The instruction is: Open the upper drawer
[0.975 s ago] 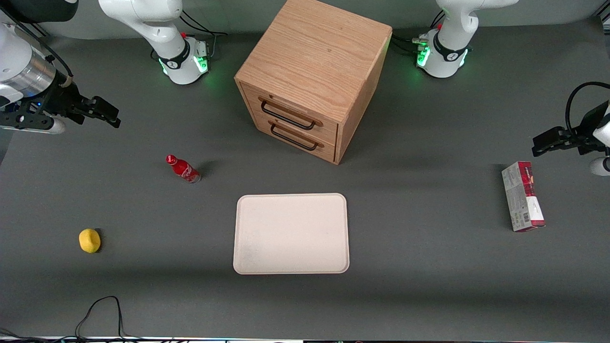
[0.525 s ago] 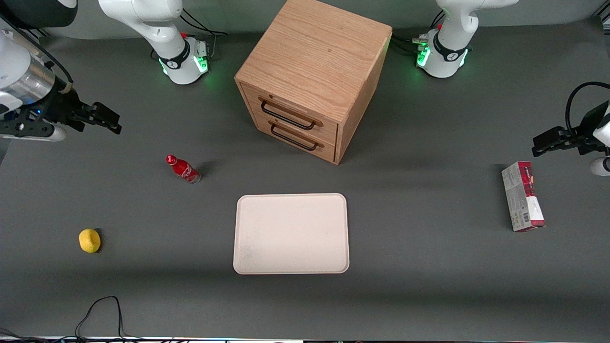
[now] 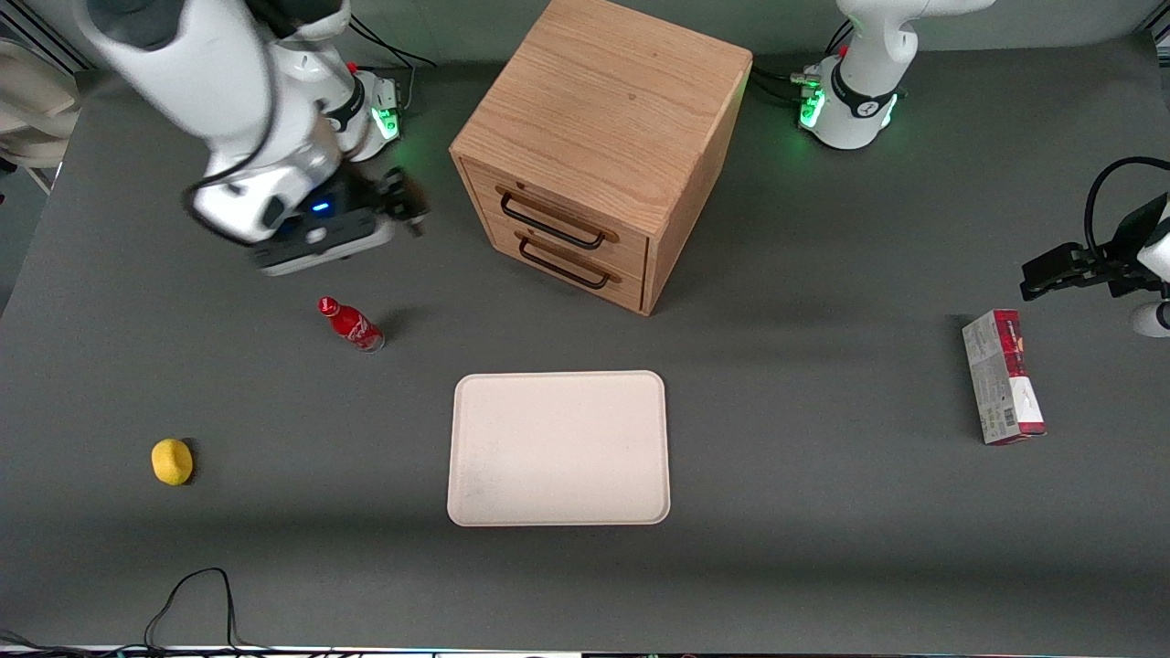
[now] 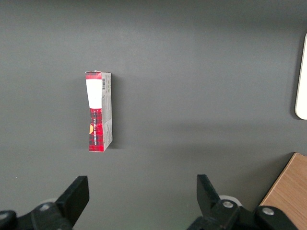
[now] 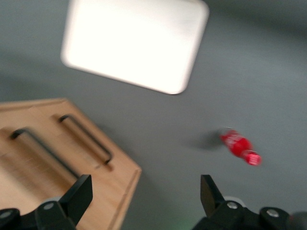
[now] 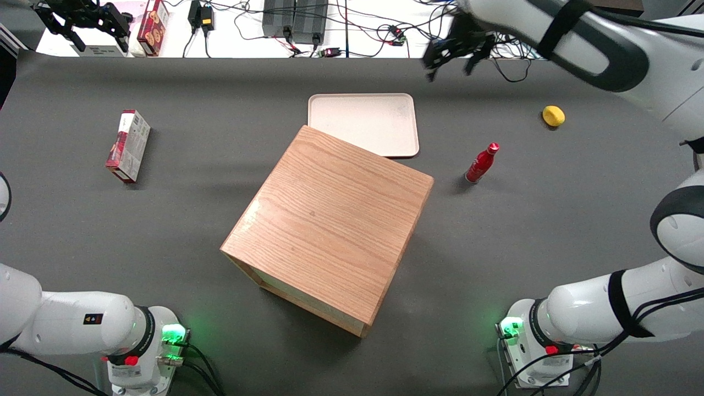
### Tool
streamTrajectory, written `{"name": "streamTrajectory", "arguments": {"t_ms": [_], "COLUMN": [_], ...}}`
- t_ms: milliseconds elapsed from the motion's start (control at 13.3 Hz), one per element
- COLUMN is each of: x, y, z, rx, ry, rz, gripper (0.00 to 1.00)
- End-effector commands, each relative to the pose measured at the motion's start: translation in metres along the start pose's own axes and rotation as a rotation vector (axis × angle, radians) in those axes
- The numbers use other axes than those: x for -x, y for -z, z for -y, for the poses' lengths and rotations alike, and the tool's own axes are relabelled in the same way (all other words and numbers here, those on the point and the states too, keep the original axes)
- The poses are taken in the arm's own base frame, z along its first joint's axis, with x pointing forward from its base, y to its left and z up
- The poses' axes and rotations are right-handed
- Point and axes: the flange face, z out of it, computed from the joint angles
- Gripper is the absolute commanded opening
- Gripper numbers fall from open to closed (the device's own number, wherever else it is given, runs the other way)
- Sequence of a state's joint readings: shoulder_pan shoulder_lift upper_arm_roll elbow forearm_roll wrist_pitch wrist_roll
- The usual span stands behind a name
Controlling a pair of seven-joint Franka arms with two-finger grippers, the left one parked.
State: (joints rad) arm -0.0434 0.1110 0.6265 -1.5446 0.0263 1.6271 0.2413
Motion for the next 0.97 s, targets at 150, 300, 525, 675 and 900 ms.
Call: {"name": "streamTrajectory", "arguments": {"t_ms": [150, 300, 525, 675, 900], "x": [0.000, -0.003, -0.010, -0.016, -0.016], "y": [-0.025, -0.040, -0.070, -0.092, -0.123], "z": [0.076, 0.086, 0.085, 0.080, 0.083], "rx": [-0.094, -0.148, -0.223, -0.251, -0.257], "ry": [0.380, 0.481, 0.587, 0.646, 0.671], "rz": [0.079, 0.098, 0.129, 0.150, 0.142], "gripper": [1.00, 1.00, 1.00, 1.00, 1.00]}}
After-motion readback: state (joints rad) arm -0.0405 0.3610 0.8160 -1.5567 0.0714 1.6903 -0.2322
